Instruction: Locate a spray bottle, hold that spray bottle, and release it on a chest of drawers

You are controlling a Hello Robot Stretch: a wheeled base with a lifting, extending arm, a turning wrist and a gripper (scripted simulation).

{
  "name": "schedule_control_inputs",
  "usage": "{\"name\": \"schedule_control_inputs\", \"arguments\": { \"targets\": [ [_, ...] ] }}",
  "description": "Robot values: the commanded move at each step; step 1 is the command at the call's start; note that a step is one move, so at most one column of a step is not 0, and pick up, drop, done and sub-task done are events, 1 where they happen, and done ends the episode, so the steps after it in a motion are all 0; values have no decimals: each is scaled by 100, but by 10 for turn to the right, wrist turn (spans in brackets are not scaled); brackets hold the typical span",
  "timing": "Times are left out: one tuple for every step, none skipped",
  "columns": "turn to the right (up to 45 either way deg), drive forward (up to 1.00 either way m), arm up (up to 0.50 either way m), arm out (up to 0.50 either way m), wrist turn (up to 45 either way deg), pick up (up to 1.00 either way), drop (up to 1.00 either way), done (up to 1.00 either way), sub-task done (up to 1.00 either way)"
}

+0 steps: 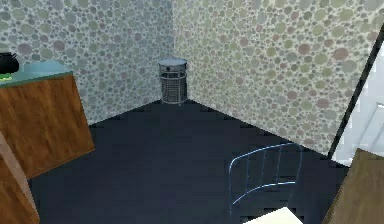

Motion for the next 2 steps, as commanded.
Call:
{"name": "schedule_control_inputs", "arguments": {
  "targets": [
    [-90,0,0,0,0,0,0,0,0],
    [0,0,50,0,0,0,0,0,0]
  ]
}}
